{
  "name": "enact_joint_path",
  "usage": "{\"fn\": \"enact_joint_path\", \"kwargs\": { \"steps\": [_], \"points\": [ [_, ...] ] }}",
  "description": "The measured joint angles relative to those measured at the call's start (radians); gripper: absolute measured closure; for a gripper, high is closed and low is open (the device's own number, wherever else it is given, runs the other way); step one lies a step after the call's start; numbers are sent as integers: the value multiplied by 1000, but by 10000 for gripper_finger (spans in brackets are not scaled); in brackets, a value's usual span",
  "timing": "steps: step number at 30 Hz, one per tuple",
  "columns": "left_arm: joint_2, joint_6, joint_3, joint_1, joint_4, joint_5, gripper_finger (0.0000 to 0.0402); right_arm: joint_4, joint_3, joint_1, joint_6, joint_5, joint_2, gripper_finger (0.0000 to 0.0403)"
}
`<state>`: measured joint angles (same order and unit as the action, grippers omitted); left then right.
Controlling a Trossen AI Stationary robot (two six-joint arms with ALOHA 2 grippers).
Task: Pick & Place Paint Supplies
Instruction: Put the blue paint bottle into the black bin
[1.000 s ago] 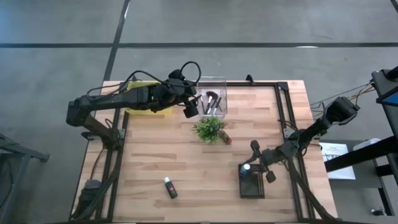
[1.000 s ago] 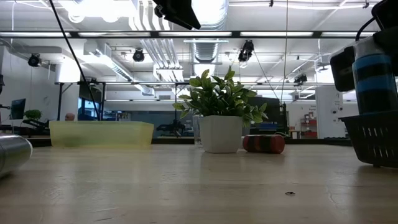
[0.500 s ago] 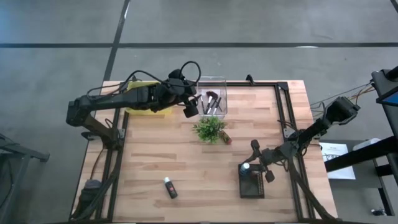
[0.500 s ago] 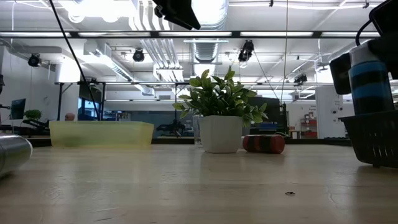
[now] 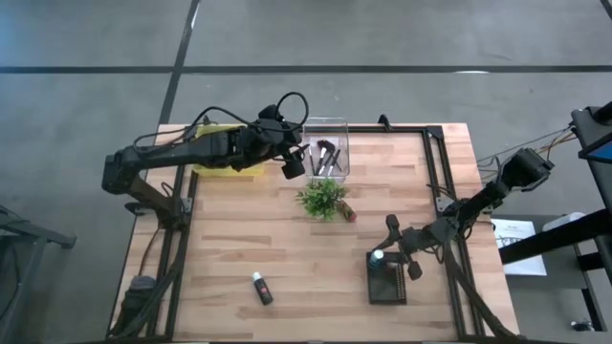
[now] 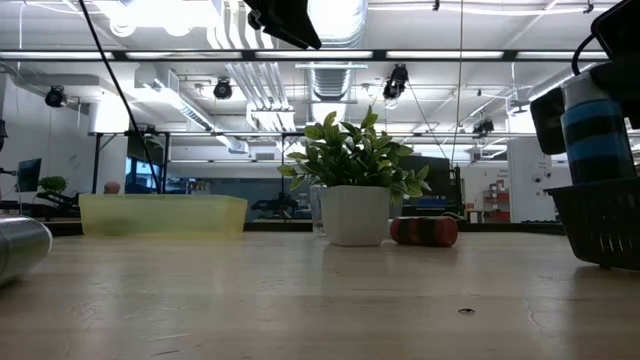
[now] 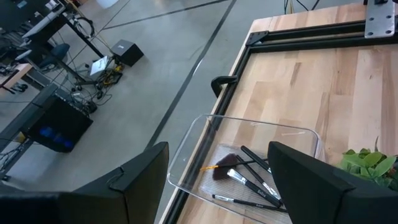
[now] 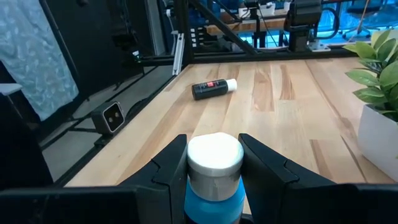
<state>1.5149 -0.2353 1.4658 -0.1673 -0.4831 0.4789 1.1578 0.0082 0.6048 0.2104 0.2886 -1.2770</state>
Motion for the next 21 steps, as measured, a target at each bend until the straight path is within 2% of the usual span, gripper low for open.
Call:
{"fn": "enact_joint_path", "kwargs": {
  "steps": [6, 11, 13, 17, 21],
  "points": [
    [0, 0, 0, 0, 0, 0, 121, 0, 0, 0, 1, -6, 0, 289],
    [0, 0, 0, 0, 0, 0, 121, -1, 0, 0, 22, -1, 0, 235],
    [0, 0, 0, -1, 0, 0, 121, -1, 0, 0, 22, -1, 0, 226],
    [0, 0, 0, -1, 0, 0, 121, -1, 0, 0, 22, -1, 0, 232],
    [0, 0, 0, -1, 0, 0, 121, -1, 0, 0, 22, -6, 0, 262]
  ]
}}
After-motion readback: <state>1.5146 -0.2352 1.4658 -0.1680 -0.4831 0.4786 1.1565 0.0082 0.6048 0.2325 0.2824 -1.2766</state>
